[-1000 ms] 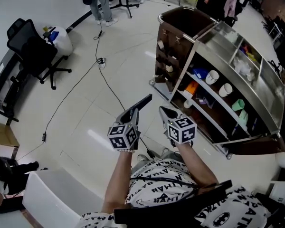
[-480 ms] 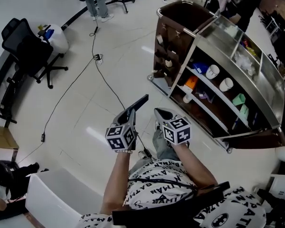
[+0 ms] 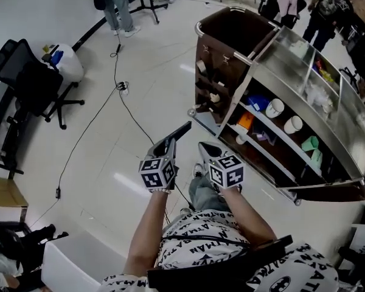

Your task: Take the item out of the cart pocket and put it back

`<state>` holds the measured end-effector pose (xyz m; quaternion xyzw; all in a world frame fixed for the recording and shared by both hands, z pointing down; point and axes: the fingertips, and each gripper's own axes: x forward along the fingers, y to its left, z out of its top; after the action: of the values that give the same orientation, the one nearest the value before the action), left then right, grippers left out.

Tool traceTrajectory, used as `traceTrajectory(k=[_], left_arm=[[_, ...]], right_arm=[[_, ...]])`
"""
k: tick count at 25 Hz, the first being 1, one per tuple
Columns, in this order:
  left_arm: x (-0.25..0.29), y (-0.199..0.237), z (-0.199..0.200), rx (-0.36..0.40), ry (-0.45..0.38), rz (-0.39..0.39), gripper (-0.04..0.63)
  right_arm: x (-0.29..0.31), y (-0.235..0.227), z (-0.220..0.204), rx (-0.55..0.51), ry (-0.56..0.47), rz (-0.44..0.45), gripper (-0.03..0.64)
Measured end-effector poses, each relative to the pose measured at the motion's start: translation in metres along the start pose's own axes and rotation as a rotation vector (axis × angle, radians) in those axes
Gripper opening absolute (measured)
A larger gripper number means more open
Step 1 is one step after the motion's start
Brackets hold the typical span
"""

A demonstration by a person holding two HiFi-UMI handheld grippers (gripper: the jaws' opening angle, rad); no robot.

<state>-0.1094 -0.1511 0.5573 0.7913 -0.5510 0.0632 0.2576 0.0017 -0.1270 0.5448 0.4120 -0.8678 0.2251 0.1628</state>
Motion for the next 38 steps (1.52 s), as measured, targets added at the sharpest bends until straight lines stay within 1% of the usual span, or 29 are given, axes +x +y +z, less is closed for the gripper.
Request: traceTrajectory(k=[4,9,12,15,19,26,30,33,35,38], left_arm=[[0.064,0.009,0.028,0.029,0.009,-0.014,0.081],[0.155,0.022,0.063,0.04,0.017,-0.017,0.081],[0.202,0.024,0.074,0.053,0.031,-0.024,0.081],[0.244,0.023,0.075,0.07,0.047,-0.035,0.081],[0.293,0.024,0.063,0.099,0.101,-0.04,0.081],[0.352,0.021,0.024,0.176,0.213,-0.053,0.081],[0.377,0.02,0.001,0.255,0.282,-0.059,0.081],[0.389,0.02,-0.011,0.308,0.317,-0.061,0.083],[0.397,0.015,-0.019,0.31,0.335,-0.079,0.083],[0.41,0.019,-0.037,0.314,0.369,-0.079,0.083]], right_arm=[[0.028,-0.039,0.024,0.002,0.002,-0.019,0.012],[0.063,-0.089,0.053,0.001,0.024,-0.031,0.012],[0.081,-0.115,0.064,0.0,0.034,-0.035,0.012],[0.095,-0.136,0.07,0.007,0.042,-0.041,0.012],[0.106,-0.161,0.072,0.019,0.054,-0.049,0.012],[0.123,-0.191,0.066,0.033,0.067,-0.072,0.012],[0.137,-0.208,0.06,0.042,0.084,-0.093,0.012],[0.145,-0.215,0.056,0.05,0.092,-0.1,0.012],[0.146,-0.218,0.055,0.059,0.093,-0.104,0.012],[0.148,-0.222,0.053,0.058,0.093,-0.109,0.012]])
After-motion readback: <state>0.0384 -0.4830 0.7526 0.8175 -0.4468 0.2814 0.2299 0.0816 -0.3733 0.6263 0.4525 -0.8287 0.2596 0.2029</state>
